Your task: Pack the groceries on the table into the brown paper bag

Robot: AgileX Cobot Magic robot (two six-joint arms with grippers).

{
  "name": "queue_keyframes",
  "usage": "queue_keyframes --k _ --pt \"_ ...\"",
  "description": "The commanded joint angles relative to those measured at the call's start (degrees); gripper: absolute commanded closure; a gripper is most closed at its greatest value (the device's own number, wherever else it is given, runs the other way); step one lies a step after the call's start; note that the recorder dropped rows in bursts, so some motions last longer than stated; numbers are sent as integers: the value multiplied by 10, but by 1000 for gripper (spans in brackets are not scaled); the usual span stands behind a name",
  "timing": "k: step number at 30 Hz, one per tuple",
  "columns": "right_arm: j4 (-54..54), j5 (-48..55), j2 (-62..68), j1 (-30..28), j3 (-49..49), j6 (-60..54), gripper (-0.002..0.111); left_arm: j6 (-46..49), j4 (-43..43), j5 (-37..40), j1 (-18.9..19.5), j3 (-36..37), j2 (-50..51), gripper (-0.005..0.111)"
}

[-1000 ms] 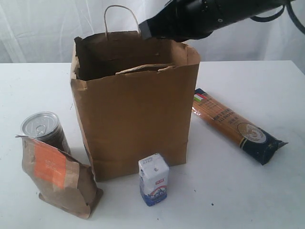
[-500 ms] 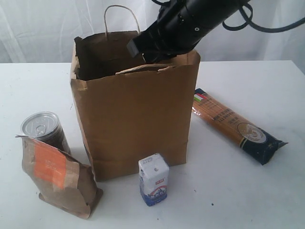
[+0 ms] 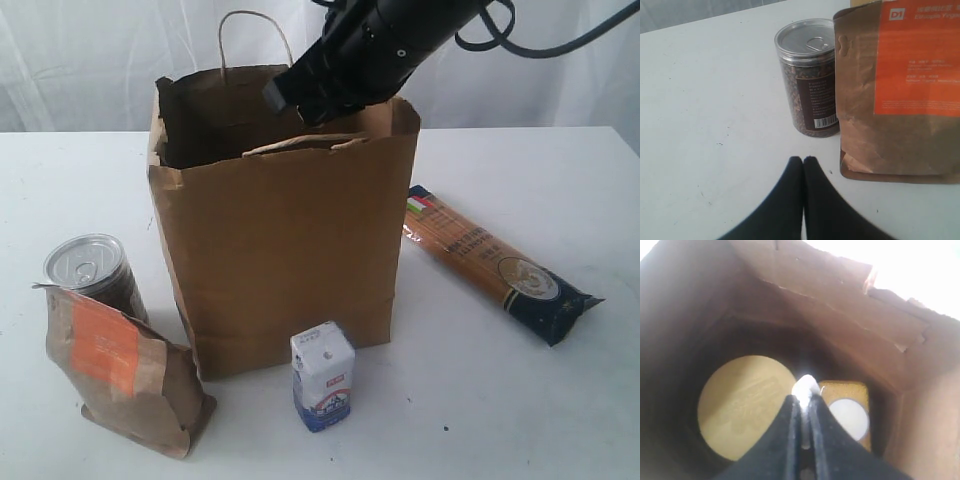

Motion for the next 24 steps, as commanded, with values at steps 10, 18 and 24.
queue_keyframes --k 10,18,24 --pt "-5 3 10 1 -5 -13 69 0 -2 -1 2 2 -2 107" --pt "-2 -9 2 1 -5 -13 47 0 -2 -1 2 2 -2 107" --pt "2 -45 -50 1 -5 -13 47 0 -2 -1 2 2 -2 107"
